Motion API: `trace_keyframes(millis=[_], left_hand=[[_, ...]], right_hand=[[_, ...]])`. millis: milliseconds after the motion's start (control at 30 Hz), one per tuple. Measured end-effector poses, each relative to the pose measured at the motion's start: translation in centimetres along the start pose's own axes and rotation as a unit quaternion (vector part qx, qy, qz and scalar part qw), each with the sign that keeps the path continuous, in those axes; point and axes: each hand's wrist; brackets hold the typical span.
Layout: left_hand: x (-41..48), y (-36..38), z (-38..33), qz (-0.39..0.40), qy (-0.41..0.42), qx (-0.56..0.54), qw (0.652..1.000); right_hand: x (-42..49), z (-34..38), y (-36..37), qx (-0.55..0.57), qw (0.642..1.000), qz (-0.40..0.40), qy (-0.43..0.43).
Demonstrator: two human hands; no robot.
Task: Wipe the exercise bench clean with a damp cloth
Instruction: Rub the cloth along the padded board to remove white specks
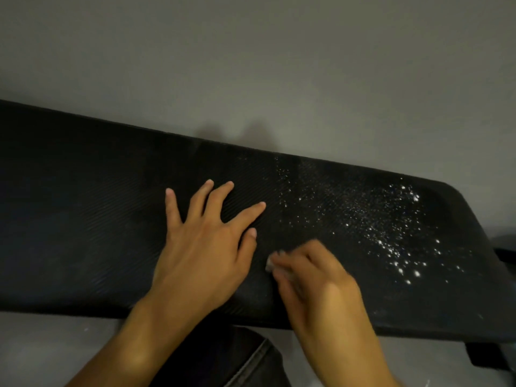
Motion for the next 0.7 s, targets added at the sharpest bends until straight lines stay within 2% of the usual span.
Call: trace_keyframes(millis=[133, 200, 333, 567, 700], left_hand=[[0.0, 0.1, 0.0, -0.008, -0.004, -0.009, 1.000], [0.0, 0.1, 0.1, -0.010, -0.007, -0.010, 1.000], [-0.1, 0.0, 0.2, -0.006, -0.011, 0.007, 1.000], [0.0, -0.1, 0.3, -0.003, -0.007, 0.003, 1.000], [-0.1, -0.1, 0.2, -0.007, -0.006, 0.006, 1.000]], right_hand=[[-0.5, 0.4, -0.1, 0.002, 1.000, 0.003, -0.019], [1.7, -0.6, 0.4, -0.004, 1.000, 0.020, -0.014], [6.8, -2.6, 2.1, -0.051, 0.998, 0.002, 0.023], [0.9, 0.8, 0.3, -0.003, 1.000, 0.016, -0.014], [3.6, -0.7, 1.6, -0.034, 0.999, 0.020, -0.005]])
Point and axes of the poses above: each hand's wrist, its own x-axis towards the middle knuckle, its own y-axis out of the palm, z = x × y, and after that the axes turned 12 degrees about -y, right-handed
